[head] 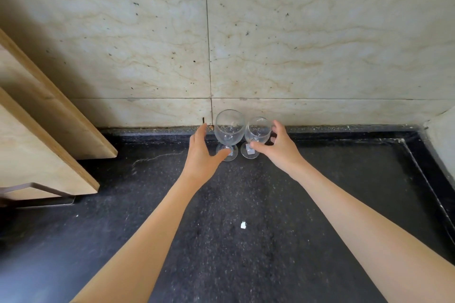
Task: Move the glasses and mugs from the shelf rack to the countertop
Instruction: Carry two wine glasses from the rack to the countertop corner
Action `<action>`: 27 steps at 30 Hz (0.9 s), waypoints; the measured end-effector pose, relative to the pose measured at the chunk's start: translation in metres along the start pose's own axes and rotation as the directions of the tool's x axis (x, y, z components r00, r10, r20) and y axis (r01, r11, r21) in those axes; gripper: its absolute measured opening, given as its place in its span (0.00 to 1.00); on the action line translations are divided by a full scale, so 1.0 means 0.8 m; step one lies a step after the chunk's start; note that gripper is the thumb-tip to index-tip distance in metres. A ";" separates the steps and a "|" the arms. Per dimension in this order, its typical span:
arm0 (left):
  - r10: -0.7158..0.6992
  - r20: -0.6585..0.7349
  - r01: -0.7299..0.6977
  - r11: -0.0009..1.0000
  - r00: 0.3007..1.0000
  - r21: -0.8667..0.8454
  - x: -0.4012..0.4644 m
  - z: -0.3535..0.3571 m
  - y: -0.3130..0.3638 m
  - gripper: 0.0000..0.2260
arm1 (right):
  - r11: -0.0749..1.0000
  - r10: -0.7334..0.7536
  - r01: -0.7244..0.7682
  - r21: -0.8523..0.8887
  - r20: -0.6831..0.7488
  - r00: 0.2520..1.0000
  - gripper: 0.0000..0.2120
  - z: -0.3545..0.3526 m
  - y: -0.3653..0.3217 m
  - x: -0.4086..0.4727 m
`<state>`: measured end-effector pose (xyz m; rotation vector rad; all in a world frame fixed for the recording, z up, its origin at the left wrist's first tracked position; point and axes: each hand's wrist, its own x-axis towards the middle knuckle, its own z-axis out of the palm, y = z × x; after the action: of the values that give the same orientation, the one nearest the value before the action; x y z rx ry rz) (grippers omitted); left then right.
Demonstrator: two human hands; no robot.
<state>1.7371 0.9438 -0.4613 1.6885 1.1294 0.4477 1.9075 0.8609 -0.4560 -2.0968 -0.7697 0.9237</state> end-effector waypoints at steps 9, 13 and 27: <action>0.153 0.014 -0.153 0.965 0.988 0.213 -0.084 -0.066 0.059 0.30 | 0.948 -0.267 0.249 -0.197 -0.067 0.961 0.37 -0.064 -0.062 -0.121; 0.339 -0.032 -0.309 0.890 0.940 0.334 -0.148 -0.102 0.113 0.28 | 0.815 -0.483 0.447 -0.368 -0.005 0.876 0.35 -0.077 -0.111 -0.193; 0.250 -0.499 0.126 0.787 0.830 0.604 -0.596 -0.188 0.063 0.24 | 0.312 -0.758 0.838 -0.448 0.414 0.504 0.31 0.028 -0.130 -0.523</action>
<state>1.4157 0.6195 -0.2517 2.2548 1.8009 0.7010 1.6288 0.6204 -0.2309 -1.6812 -2.1857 0.1985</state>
